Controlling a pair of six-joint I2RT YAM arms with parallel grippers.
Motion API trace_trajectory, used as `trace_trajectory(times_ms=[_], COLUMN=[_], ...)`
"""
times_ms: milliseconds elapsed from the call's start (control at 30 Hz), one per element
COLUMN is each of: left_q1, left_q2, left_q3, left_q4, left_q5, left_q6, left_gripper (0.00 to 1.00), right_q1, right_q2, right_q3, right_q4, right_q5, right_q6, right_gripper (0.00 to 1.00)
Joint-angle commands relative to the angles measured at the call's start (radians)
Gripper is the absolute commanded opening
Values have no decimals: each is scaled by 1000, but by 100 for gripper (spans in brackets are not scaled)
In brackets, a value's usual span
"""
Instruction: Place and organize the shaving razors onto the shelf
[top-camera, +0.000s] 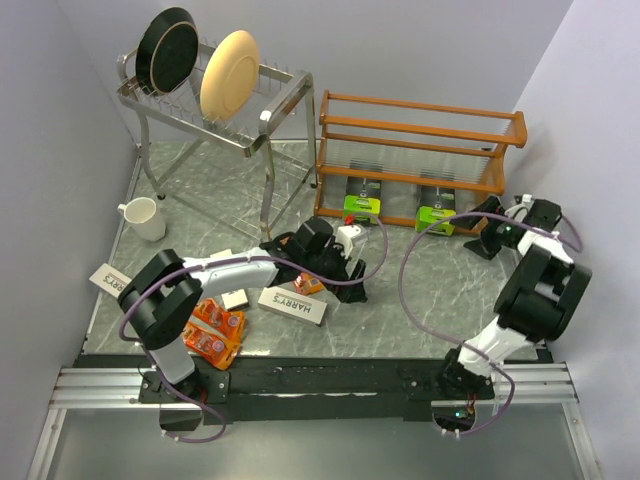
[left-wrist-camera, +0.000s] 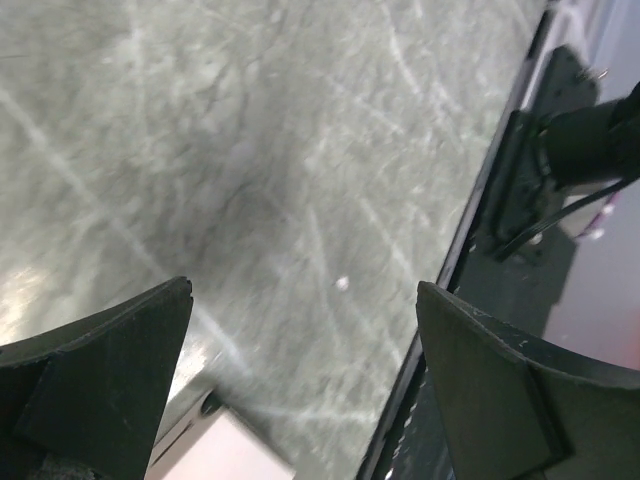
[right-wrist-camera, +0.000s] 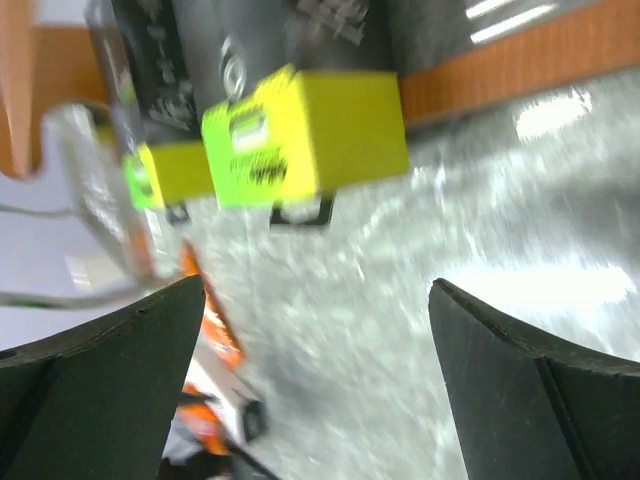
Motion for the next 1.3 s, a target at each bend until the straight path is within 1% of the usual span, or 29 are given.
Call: trace_trajectory(times_ms=[0,33,67,100,133,167,200,300,333,367,400,433,467,533,567,600,633,667,700,733,767,800,900,967,1000,1100,1200,1233,1267], left_q1=[36,54,76,123,143,162,195,249,262,278,327,349,367,401,407,413,424,455,548,593,629,677,703,728,763,818,849,857,864], left_q2=[-116,-136,-181,-207,-233,-285,-313,-394,-419,-472,-501,-527,-578,-629,-675,-696,-740,-759,-775,-788,-792,-795,-851,-879,-882,-903,-946,-962,-966], left_q3=[62,58,53,43,40,35,30,39,30,8,-3,-13,-20,-34,-52,-63,-74,-85,-82,-73,-42,-33,-34,-30,-26,-26,-40,-40,-40], left_q4=[-161,-184,-210,-255,-284,-312,-374,-515,-566,-579,-593,-609,-610,-588,-550,-528,-502,-457,-446,-441,-461,-470,-446,-435,-436,-435,-430,-439,-444], left_q5=[-51,-50,-24,-1,8,15,24,59,38,19,15,9,-5,-60,-88,-111,-140,-124,-108,-128,-136,-143,-171,-163,-160,-147,-134,-128,-125], left_q6=[159,209,231,254,327,358,383,547,617,639,663,699,700,661,639,616,558,526,492,414,389,378,381,354,326,293,286,285,250], left_gripper=[100,100,99,99,99,99,99,99,100,99,99,99,99,99,99,100,99,100,99,99,99,99,99,100,99,100,100,99,100], right_q1=[-8,-8,-7,1,7,18,36,180,282,333,404,553,661,832,1009,1073,1136,1223,1248,1262,1282,1344,1433,1458,1487,1523,1527,1527,1527], right_q2=[-204,-308,-363,-418,-525,-577,-680,-794,-810,-822,-836,-839,-842,-836,-826,-775,-735,-688,-598,-567,-544,-507,-438,-395,-358,-292,-215,-201,-189], right_q3=[-8,-27,-39,-50,-63,-65,-62,-33,-24,-21,-18,-19,-27,-57,-71,-74,-61,-42,-19,10,12,10,-40,-53,-60,-67,-62,-62,-61], right_q4=[-271,-307,-372,-400,-428,-483,-499,-490,-479,-462,-451,-433,-383,-320,-240,-221,-209,-189,-184,-172,-113,-88,41,107,119,136,162,173,187], right_q5=[69,68,65,51,34,8,-4,10,4,-6,-9,35,71,170,285,310,328,350,318,291,296,330,416,448,463,526,600,614,620], right_q6=[-366,-431,-492,-601,-652,-707,-777,-763,-758,-758,-778,-786,-790,-775,-743,-740,-734,-680,-663,-654,-605,-614,-593,-541,-536,-530,-488,-490,-511], right_gripper=[100,100,100,100,100,100,100,100,100,100,100,100,100,100,100,100,100,100,100,100,100,100,100,100,100,100,100,100,100])
